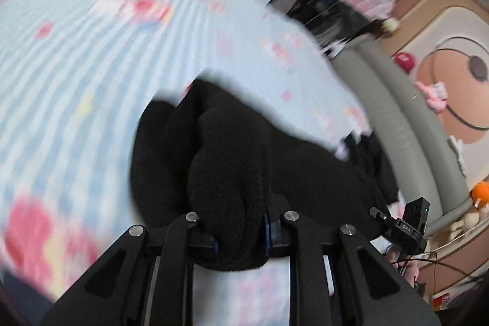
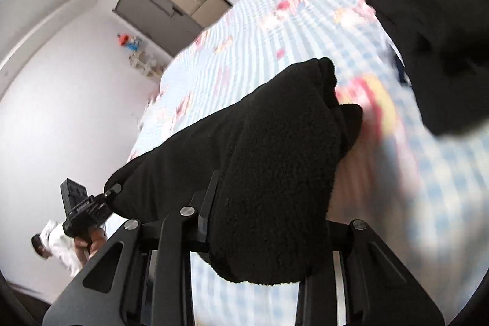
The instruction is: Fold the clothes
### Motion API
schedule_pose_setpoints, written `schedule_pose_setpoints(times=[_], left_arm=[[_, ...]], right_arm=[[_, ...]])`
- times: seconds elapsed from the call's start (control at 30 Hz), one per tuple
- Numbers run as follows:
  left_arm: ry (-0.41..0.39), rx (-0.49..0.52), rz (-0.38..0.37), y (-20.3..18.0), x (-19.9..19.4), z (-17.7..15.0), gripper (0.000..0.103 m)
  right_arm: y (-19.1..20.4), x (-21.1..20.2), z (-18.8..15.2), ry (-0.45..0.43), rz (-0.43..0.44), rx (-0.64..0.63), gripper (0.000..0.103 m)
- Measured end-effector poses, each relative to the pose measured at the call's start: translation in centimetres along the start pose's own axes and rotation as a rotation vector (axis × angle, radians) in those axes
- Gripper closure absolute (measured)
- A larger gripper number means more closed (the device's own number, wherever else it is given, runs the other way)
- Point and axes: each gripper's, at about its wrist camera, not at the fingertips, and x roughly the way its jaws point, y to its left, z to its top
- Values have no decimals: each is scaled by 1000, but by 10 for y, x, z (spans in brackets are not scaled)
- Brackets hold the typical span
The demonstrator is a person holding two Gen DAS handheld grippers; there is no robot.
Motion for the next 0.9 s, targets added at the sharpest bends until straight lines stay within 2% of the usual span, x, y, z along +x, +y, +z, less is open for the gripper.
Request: schedule_pose_setpoints(times=[0.07, 0.1, 0.13, 0.2, 0.27, 0.33, 0.37, 0.4, 0.43, 0.53, 0.6, 0.67, 0.7, 0.73, 0.8, 0.83, 0.9], left_arm=[[84, -84, 48, 27, 13, -23, 78], [104, -117, 46, 38, 16, -31, 77], [91, -131, 31, 42, 13, -33, 74], [44, -119, 15, 38, 0, -31, 73], [-2, -52, 58, 22, -11, -22, 69], [-64, 33, 142, 5, -22, -11, 60], [-95, 69, 176, -3, -26, -6, 56], [-126, 87, 190, -8, -32, -1, 47], [-158, 98, 184, -11, -38, 4, 38], [-179, 106, 86, -8, -35, 22, 24], [-113, 83, 20, 1, -12, 39, 23], [-58, 81, 7, -1, 16, 42, 23], [-33, 86, 6, -3, 31, 41, 23], [-9, 91, 6, -6, 46, 41, 36], [-1, 100, 66, -13, 60, 36, 83], [-15, 104, 96, -16, 62, 33, 84], [-69, 102, 92, -20, 49, 28, 85]], right_arm=[[-20, 5, -24, 91, -179, -15, 62], [-32, 5, -34, 123, -213, 15, 51], [-46, 4, -42, 154, -236, 52, 46], [-57, -15, -47, 116, -175, 129, 47], [-53, -33, -44, 63, -231, 110, 46], [-41, -51, -34, -5, -302, 57, 44], [-35, -57, -30, -25, -300, 41, 43], [-30, -60, -26, -39, -282, 29, 42], [-24, -61, -20, -52, -267, 17, 40], [0, -47, -14, -49, -251, -37, 35], [12, -29, -9, -25, -249, -74, 35], [19, -9, -4, 7, -239, -103, 35], [24, 3, -1, 28, -244, -114, 35], [26, 18, 1, 44, -256, -130, 30], [31, 36, 2, 53, -317, -173, 21], [34, 45, 2, 57, -349, -195, 19], [36, 47, 0, 64, -381, -201, 19]])
